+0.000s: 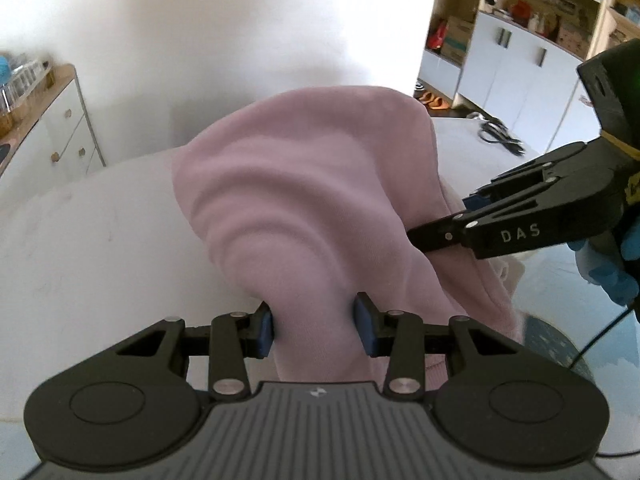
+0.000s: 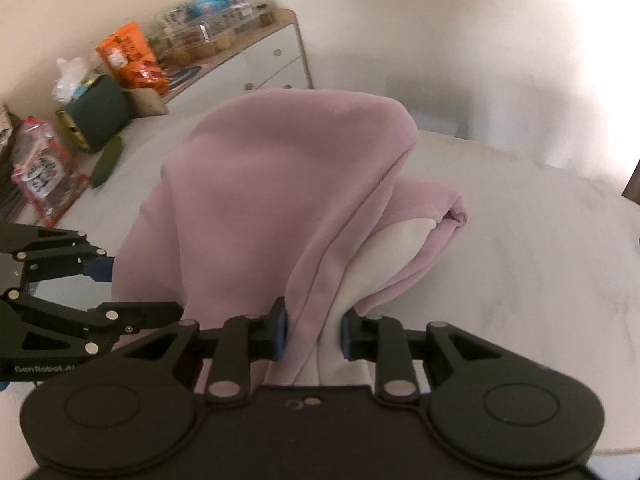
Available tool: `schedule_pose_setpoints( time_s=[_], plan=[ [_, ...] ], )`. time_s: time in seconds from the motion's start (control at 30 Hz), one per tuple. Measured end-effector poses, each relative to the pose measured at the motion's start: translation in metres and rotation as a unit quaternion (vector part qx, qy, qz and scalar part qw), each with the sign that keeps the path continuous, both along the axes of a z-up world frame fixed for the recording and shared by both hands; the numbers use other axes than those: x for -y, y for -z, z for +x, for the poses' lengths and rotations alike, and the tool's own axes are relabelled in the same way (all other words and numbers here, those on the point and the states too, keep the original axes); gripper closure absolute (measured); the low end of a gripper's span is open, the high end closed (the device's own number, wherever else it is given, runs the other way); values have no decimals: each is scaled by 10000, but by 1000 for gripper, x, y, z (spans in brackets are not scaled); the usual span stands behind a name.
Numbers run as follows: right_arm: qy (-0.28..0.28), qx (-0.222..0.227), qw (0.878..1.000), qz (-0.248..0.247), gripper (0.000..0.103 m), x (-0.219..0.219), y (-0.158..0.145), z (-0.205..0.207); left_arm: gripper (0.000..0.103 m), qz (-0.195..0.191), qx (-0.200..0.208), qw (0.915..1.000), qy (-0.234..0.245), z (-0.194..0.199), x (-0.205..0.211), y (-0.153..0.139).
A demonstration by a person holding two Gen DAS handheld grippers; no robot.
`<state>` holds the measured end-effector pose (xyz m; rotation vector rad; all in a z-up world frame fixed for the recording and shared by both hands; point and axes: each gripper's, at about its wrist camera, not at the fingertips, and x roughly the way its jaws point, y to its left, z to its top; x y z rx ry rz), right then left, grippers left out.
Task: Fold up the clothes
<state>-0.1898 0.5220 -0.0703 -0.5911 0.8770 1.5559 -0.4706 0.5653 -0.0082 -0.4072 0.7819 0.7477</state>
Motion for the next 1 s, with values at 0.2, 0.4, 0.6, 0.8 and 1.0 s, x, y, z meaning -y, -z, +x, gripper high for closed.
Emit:
schedule_pose_setpoints(
  time_s=[0.2, 0.4, 0.6, 0.8, 1.0],
  plan=[
    [311, 64, 9994, -134, 0, -16, 19, 9, 61, -200, -95, 9994, -257, 8, -14, 19],
    [186, 133, 9994, -249, 0, -14, 13, 16, 59, -259, -269, 9992, -175, 10, 0, 13],
    [-197, 703, 9972, 145, 0, 14, -19, 14, 75, -194, -411, 9989, 68, 15, 24, 8],
    [-761, 1252, 9892, -105, 0, 26, 3, -7, 83, -133, -550, 9980, 297, 21, 46, 4],
    [-948, 1387, 9855, -250, 0, 32, 29, -11, 84, -196, -592, 9979, 190, 27, 44, 15]
  ],
)
